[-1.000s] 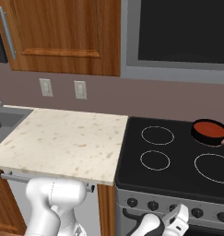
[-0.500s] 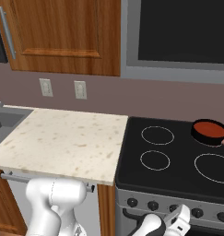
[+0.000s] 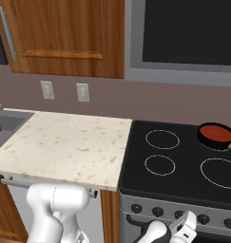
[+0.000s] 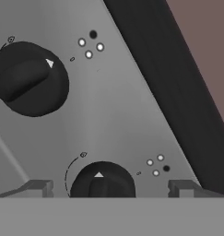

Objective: Wait until the marinara sauce is simmered to a deep red color and then turn off the stove.

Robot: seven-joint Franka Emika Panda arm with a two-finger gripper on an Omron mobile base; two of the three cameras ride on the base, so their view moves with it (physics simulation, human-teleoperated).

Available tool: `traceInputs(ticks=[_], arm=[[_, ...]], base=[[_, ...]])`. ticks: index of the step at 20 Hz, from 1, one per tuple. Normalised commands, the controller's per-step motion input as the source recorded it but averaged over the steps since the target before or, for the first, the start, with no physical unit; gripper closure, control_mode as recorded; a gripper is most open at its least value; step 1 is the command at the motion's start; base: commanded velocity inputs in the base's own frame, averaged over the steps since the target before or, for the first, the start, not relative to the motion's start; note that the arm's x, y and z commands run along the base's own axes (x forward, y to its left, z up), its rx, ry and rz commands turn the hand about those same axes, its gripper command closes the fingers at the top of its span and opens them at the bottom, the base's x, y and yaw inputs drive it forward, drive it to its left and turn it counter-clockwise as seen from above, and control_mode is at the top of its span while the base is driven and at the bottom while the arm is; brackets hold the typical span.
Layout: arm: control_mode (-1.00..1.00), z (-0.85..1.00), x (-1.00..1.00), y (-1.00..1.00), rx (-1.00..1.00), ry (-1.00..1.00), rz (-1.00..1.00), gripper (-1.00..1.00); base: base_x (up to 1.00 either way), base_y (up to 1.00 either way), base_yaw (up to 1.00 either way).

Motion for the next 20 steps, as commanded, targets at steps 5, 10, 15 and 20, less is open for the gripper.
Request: traceInputs(ticks=[5, 10, 15, 20], arm=[[-1.00, 0.00, 0.02, 0.00, 0.00, 0.00, 0.00, -1.00], [-1.00, -0.04, 0.04, 0.00, 0.00, 0.00, 0.00, -1.00], [-1.00, -0.03, 0.07, 0.00, 0.00, 0.00, 0.00, -1.00], [-1.00, -0.05, 0.06, 0.00, 0.00, 0.00, 0.00, -1.00]], base=[[0.00, 0.00, 0.00], [0.00, 0.00, 0.00], [0.00, 0.00, 0.00], [0.00, 0.00, 0.00]])
